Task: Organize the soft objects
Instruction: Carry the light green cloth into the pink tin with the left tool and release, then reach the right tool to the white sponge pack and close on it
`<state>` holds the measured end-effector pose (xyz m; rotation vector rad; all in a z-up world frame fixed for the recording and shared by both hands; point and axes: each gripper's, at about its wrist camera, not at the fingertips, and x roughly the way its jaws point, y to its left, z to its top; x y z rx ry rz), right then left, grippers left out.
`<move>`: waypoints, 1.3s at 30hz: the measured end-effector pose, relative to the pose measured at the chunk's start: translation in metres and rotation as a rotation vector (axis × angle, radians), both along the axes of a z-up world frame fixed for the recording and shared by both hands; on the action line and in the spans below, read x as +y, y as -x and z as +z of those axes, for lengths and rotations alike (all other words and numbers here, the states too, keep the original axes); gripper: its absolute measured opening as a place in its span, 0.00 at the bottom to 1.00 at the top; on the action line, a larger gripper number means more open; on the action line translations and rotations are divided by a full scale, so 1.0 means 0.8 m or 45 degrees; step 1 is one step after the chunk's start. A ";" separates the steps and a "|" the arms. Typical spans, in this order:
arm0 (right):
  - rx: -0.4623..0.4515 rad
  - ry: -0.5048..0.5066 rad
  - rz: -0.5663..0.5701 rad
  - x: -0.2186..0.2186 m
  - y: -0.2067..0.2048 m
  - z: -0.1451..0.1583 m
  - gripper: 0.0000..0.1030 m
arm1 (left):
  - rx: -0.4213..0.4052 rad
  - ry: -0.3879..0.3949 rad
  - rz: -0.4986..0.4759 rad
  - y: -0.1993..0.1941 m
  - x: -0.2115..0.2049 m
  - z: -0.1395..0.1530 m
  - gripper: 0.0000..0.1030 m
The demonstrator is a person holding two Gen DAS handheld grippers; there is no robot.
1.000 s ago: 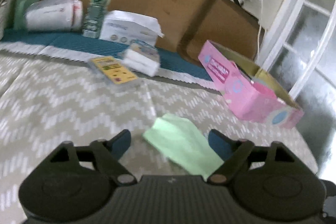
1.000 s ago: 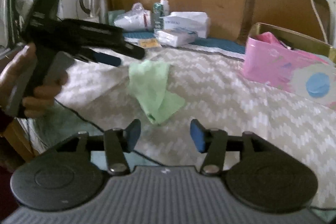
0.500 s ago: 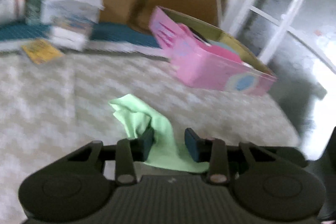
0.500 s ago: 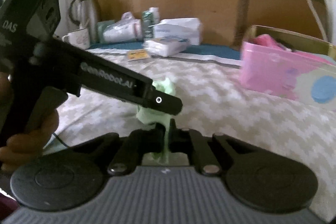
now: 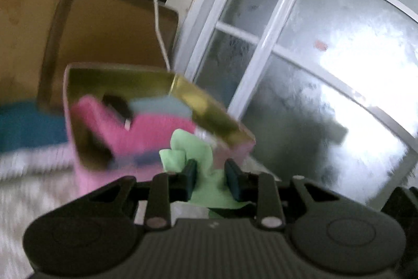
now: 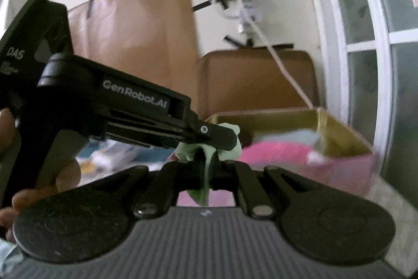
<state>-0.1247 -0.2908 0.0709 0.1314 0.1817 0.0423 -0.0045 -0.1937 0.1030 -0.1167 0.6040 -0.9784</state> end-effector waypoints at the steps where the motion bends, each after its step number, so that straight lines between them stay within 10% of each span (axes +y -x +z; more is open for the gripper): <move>1: -0.002 -0.010 -0.002 -0.007 -0.015 0.002 0.07 | -0.006 0.004 0.015 -0.011 -0.007 0.003 0.24; 12: 0.226 -0.004 0.025 -0.008 -0.159 -0.034 0.14 | 0.125 -0.111 0.355 -0.121 0.002 -0.033 0.40; 18: 0.300 0.006 0.046 0.000 -0.157 -0.035 0.52 | 0.080 -0.099 0.381 -0.097 0.045 -0.029 0.45; 28: 0.092 -0.001 -0.035 0.041 -0.043 -0.023 0.57 | 0.035 -0.120 0.438 -0.020 0.156 -0.058 0.49; 33: 0.167 0.000 0.234 0.099 -0.068 -0.022 0.57 | 0.111 -0.273 0.630 -0.012 0.229 -0.100 0.47; 37: 0.272 -0.014 0.376 0.153 -0.122 -0.021 0.58 | -0.037 -0.390 0.851 0.002 0.279 -0.112 0.52; 39: 0.313 -0.035 0.371 0.179 -0.166 -0.018 0.75 | 0.006 -0.302 0.937 0.000 0.305 -0.113 0.53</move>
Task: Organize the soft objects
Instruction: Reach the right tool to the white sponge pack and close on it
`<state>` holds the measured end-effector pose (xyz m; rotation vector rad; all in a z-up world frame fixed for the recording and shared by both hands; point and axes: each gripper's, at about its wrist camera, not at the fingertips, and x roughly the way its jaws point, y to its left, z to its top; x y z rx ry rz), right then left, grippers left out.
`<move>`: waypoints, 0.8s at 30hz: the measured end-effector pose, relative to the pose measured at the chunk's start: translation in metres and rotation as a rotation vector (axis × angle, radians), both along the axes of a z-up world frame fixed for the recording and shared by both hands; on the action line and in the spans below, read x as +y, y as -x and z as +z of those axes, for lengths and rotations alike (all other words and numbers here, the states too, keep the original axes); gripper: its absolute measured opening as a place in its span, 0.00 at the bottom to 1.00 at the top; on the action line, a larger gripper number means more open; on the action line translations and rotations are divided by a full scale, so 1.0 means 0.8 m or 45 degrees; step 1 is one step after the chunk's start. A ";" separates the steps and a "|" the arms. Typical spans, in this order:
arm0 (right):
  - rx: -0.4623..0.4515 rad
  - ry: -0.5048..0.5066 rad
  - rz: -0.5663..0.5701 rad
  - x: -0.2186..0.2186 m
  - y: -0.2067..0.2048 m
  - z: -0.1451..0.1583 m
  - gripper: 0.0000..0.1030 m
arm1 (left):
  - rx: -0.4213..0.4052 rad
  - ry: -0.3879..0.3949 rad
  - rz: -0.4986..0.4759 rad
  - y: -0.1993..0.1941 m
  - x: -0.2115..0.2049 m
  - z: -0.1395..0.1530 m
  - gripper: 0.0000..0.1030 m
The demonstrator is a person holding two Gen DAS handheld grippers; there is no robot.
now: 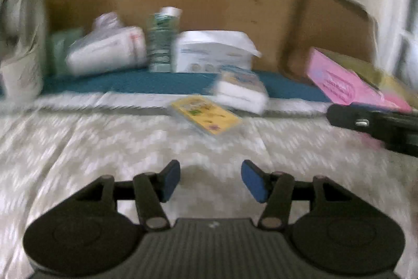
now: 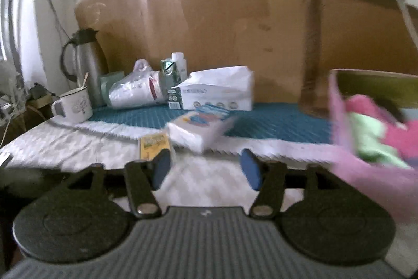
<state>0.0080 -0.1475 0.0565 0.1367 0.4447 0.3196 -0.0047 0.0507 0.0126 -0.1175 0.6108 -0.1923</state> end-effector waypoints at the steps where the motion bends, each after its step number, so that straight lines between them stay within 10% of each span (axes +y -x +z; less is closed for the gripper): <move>1: 0.012 -0.011 -0.014 0.012 -0.020 0.001 0.81 | -0.012 0.097 0.026 -0.001 0.016 0.000 0.53; 11: 0.238 0.238 -0.139 0.097 -0.144 -0.031 0.88 | -0.014 0.436 0.206 -0.007 0.077 -0.006 0.61; 13: 0.287 0.141 -0.163 0.076 -0.138 -0.033 0.65 | -0.037 0.418 0.193 -0.003 0.075 -0.003 0.64; 24: 0.211 0.205 0.136 0.012 0.005 -0.033 0.67 | -0.026 0.348 0.127 -0.008 0.055 -0.006 0.72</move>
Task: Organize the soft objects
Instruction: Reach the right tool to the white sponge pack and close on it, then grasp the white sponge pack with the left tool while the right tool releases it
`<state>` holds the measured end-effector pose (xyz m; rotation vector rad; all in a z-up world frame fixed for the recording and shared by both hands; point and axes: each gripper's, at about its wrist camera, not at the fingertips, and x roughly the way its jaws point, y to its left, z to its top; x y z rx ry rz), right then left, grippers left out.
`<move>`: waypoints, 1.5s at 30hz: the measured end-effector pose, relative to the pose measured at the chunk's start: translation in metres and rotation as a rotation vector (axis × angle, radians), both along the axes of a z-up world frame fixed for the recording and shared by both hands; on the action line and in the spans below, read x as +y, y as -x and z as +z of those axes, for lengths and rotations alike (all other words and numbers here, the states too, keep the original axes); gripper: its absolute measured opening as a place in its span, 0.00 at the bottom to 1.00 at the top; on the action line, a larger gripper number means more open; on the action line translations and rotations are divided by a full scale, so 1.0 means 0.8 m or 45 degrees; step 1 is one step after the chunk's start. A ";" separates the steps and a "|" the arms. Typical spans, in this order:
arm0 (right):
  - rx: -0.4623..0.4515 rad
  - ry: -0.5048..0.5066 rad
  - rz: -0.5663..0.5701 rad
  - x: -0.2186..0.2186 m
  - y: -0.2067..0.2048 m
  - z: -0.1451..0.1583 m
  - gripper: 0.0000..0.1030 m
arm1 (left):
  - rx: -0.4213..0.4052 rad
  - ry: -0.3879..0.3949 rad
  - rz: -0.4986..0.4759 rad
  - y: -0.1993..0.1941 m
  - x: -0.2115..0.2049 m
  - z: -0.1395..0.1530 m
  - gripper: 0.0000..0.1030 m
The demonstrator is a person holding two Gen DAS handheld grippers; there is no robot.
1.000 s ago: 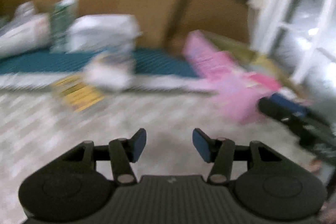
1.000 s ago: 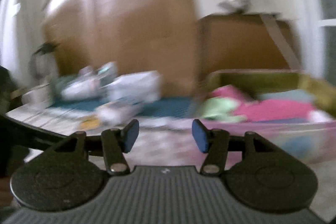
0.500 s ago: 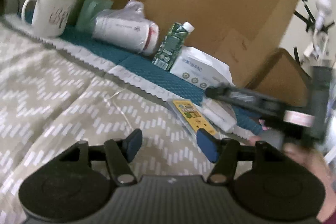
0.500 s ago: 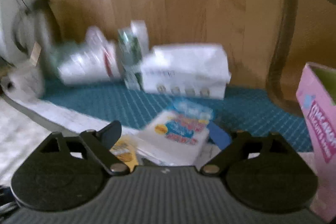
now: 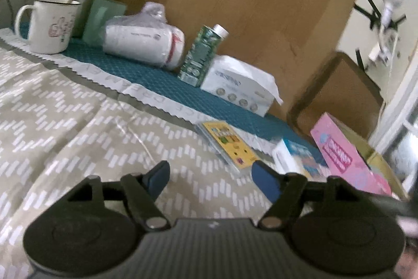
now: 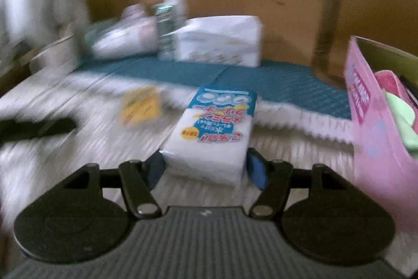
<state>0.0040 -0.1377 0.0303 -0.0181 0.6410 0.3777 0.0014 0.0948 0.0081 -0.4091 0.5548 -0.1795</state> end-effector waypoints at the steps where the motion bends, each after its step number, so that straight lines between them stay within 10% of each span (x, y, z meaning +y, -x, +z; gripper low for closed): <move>1: -0.010 0.015 0.071 -0.004 0.023 0.000 0.68 | 0.014 -0.016 -0.035 -0.002 -0.005 -0.001 0.75; 7: -0.069 0.113 0.306 -0.054 0.156 0.000 0.69 | 0.030 -0.109 -0.239 0.000 -0.035 0.002 0.82; 13: -0.137 0.240 0.127 -0.115 0.221 -0.013 0.90 | 0.062 -0.024 -0.445 0.012 -0.096 0.007 0.82; 19: -0.121 0.182 -0.261 -0.186 0.229 -0.018 0.90 | 0.065 -0.051 -0.686 0.026 -0.192 0.019 0.82; 28: -0.157 -0.156 -0.064 -0.155 0.240 -0.019 0.90 | 0.074 -0.152 -0.759 0.040 -0.240 0.026 0.85; 45: -0.249 -0.136 -0.313 -0.186 0.250 -0.027 0.63 | 0.150 -0.142 -1.017 0.054 -0.323 0.018 0.61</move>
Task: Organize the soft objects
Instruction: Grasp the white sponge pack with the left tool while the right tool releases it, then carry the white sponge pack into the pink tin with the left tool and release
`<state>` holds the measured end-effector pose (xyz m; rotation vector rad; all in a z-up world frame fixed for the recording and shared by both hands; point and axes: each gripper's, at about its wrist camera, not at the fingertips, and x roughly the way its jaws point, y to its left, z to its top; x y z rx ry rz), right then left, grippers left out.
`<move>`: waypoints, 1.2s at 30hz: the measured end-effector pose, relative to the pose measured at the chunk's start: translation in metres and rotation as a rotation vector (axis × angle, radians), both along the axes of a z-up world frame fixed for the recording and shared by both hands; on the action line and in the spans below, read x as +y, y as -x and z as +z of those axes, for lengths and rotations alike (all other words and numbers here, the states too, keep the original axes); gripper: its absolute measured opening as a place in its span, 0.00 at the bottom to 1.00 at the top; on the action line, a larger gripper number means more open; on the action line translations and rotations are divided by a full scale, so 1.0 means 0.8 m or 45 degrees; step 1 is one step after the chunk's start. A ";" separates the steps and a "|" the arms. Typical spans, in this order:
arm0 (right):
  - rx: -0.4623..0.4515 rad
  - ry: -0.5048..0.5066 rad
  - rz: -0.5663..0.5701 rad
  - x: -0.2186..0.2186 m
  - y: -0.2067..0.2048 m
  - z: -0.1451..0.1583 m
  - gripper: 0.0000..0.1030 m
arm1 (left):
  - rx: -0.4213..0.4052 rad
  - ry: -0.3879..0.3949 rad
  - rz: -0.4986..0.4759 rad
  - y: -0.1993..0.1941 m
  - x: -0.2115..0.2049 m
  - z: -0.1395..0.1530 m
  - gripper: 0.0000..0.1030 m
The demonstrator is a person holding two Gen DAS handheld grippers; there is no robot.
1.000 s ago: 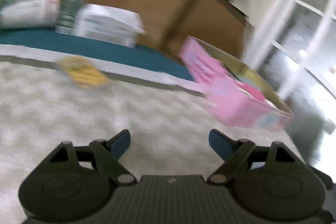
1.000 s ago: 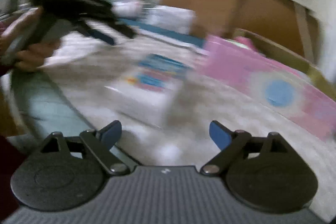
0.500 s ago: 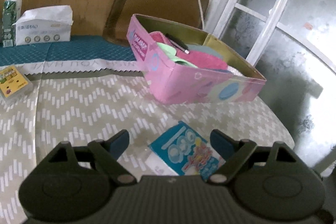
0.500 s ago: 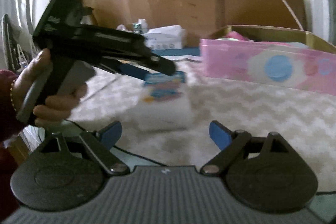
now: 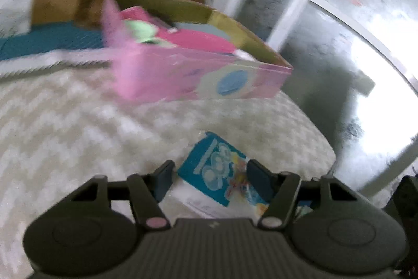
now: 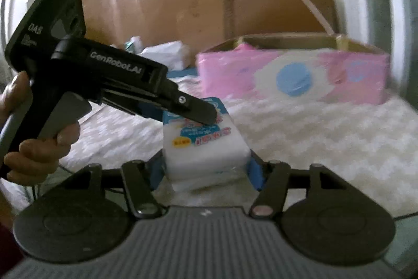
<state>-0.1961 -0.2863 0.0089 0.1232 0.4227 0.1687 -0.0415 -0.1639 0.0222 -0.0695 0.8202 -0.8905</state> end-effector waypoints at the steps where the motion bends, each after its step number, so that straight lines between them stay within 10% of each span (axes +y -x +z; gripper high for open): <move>1: -0.029 0.008 -0.029 -0.005 0.004 0.004 0.63 | -0.029 -0.004 -0.026 0.001 -0.012 0.008 0.61; 8: -0.211 0.026 -0.195 -0.069 -0.041 0.058 0.63 | -0.256 0.049 -0.087 -0.036 -0.101 0.085 0.62; 16: -0.181 0.126 -0.381 -0.117 -0.175 0.067 0.65 | -0.277 0.022 0.203 -0.138 -0.170 0.107 0.78; 24: -0.106 0.165 -0.502 -0.132 -0.211 0.054 0.86 | -0.236 -0.023 0.344 -0.132 -0.130 0.074 0.79; 36: -0.266 -0.021 -0.278 -0.049 -0.103 0.055 0.78 | -0.302 -0.035 0.397 -0.032 0.040 0.053 0.79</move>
